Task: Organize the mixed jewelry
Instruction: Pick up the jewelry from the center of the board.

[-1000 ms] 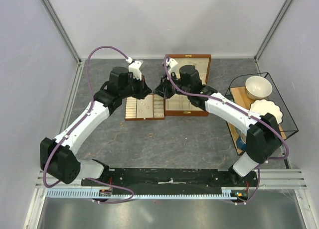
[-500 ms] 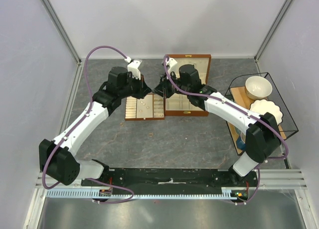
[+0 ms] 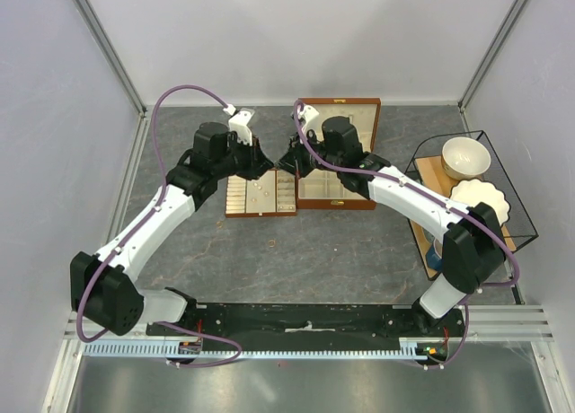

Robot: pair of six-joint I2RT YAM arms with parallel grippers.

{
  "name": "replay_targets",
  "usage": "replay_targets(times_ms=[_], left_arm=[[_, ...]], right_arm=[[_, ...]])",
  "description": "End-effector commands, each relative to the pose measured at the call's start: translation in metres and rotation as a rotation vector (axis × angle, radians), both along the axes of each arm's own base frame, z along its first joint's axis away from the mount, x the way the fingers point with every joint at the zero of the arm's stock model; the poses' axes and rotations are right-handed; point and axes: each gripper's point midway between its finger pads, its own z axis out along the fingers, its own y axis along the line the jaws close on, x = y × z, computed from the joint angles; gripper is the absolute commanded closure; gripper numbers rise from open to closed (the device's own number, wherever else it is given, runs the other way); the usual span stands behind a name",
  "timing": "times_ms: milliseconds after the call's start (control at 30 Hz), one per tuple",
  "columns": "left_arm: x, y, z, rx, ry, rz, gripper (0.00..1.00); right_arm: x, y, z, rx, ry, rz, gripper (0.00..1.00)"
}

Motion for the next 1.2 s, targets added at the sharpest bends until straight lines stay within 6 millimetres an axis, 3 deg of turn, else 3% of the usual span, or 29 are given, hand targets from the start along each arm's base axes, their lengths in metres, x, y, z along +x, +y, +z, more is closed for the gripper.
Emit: replay_targets(times_ms=[0,67,267,300,367,400,433,600,767,833,867,967,1167], left_arm=[[-0.006,-0.004,0.030,-0.094,-0.060,-0.063,0.77],[-0.007,0.001,0.036,-0.098,-0.077,-0.073,0.62],[-0.026,0.010,0.050,-0.144,-0.126,-0.249,0.37],[-0.037,0.005,0.052,-0.184,-0.120,-0.334,0.34],[-0.035,0.012,0.052,-0.231,-0.128,-0.378,0.32],[-0.050,0.010,0.059,-0.291,-0.134,-0.490,0.27],[-0.050,0.017,0.052,-0.309,-0.116,-0.490,0.27],[-0.060,0.013,0.048,-0.347,-0.109,-0.601,0.25],[-0.064,0.009,0.057,-0.390,-0.113,-0.631,0.06],[-0.063,0.006,0.062,-0.395,-0.129,-0.644,0.06],[-0.062,0.006,0.064,-0.405,-0.120,-0.639,0.15],[-0.057,0.004,0.064,-0.421,-0.094,-0.637,0.27],[-0.053,-0.001,0.060,-0.439,-0.063,-0.636,0.37]], right_arm=[[0.002,0.002,0.030,0.034,-0.073,0.002,1.00],[0.001,-0.001,0.033,0.033,-0.081,-0.002,1.00],[0.001,-0.014,0.041,0.047,-0.089,0.007,1.00],[-0.003,-0.015,0.044,0.056,-0.092,0.020,1.00],[-0.009,-0.016,0.048,0.074,-0.083,0.065,1.00],[-0.013,-0.018,0.050,0.083,-0.079,0.075,1.00],[-0.017,-0.020,0.052,0.099,-0.069,0.108,1.00],[-0.040,-0.019,0.067,0.184,-0.028,0.223,1.00],[-0.051,-0.012,0.073,0.247,0.015,0.293,1.00],[-0.052,-0.010,0.070,0.261,0.043,0.306,1.00],[-0.051,-0.009,0.070,0.265,0.043,0.307,1.00],[-0.052,-0.008,0.070,0.272,0.048,0.316,1.00],[-0.053,-0.008,0.070,0.283,0.058,0.313,1.00]])
